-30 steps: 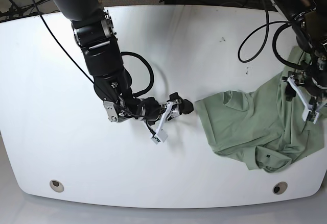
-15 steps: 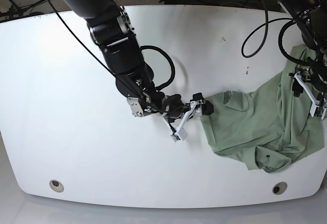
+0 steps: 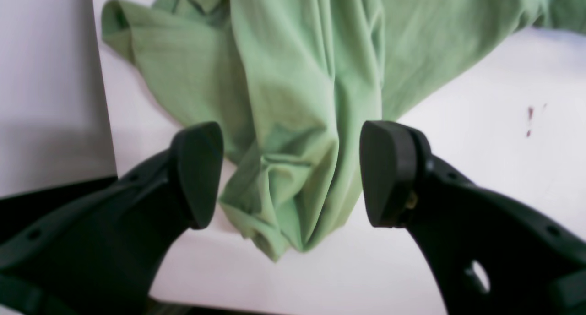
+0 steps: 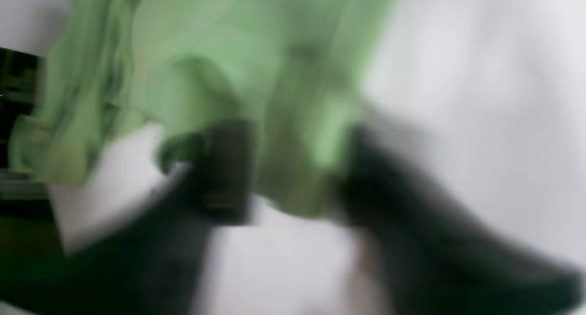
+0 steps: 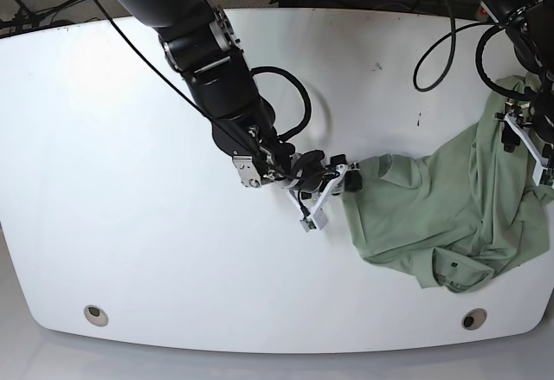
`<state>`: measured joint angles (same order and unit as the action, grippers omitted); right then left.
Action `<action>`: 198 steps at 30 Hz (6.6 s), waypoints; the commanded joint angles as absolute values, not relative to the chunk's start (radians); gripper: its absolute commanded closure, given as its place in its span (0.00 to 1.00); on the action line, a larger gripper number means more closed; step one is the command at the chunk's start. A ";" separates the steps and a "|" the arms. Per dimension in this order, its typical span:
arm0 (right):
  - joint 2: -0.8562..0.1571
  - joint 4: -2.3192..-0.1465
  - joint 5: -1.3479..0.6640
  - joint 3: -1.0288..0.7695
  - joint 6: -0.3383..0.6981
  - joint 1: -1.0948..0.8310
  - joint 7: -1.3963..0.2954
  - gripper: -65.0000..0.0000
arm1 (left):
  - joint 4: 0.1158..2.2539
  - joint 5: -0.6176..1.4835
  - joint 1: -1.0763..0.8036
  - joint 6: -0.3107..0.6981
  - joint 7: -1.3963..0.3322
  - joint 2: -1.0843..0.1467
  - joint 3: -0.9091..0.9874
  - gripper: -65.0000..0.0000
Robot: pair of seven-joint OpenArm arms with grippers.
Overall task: Fold the T-shirt properly
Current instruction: 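Grasp the shirt edge with the right gripper and spread it out, then move both grippers to opposite shirt edges and grasp them, then lift the shirt with both grippers and stretch it between them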
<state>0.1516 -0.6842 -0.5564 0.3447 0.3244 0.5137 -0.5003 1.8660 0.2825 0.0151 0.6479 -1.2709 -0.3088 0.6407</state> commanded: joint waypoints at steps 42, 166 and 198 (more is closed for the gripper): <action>-0.421 -1.481 -0.783 -0.262 0.326 -0.102 -0.771 1.00 | 1.880 0.286 0.030 0.647 -1.256 -0.274 0.328 0.34; -0.317 -0.858 -0.311 -0.002 0.698 0.503 -0.634 1.00 | 1.047 0.280 0.374 0.473 -0.966 -0.084 0.231 1.00; -0.346 -1.029 -0.300 -0.024 0.698 0.522 -0.722 1.00 | 1.152 0.285 0.395 0.450 -0.986 -0.122 0.294 1.00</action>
